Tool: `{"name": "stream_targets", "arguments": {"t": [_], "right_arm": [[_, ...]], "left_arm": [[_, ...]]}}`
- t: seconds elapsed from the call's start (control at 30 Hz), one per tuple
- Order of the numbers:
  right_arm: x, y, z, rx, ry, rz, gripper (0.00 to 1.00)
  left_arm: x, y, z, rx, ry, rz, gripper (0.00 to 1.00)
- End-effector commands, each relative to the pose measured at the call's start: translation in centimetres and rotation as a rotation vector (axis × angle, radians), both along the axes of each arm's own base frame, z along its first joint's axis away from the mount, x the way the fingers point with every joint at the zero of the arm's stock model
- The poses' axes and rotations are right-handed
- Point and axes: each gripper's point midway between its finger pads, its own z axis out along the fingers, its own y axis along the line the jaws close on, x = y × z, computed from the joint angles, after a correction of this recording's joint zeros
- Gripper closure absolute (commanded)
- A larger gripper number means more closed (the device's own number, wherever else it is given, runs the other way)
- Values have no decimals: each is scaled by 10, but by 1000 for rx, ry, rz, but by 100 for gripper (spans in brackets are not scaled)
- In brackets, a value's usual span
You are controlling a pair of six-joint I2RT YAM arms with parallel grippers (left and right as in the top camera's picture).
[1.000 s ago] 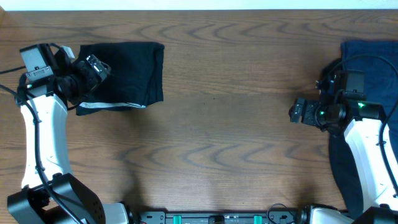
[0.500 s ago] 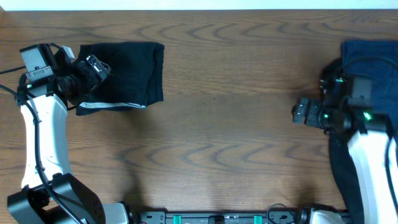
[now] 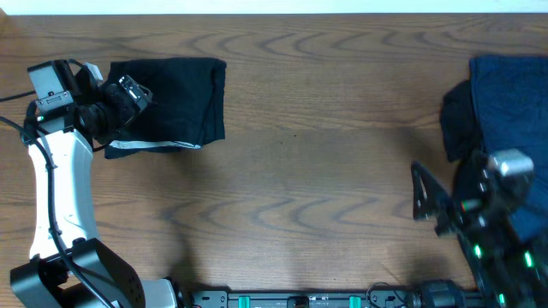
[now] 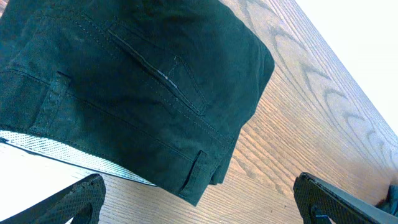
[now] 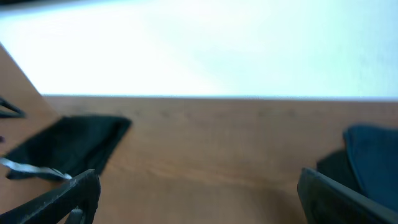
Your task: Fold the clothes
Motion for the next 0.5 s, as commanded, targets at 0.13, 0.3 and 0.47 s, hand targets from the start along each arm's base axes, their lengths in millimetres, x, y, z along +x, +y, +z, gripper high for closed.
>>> {"name": "stream_targets", "arguments": {"t": [0.13, 0.3, 0.47], "right_arm": [[-31, -1, -15, 0, -136, 14, 1], [-23, 0, -40, 8, -198, 14, 1], [-5, 2, -64, 14, -257, 14, 1]], "left_arm": [[-1, -1, 1, 1, -3, 0, 2], [-1, -1, 1, 1, -3, 0, 2], [-1, -1, 1, 1, -3, 0, 2]]}}
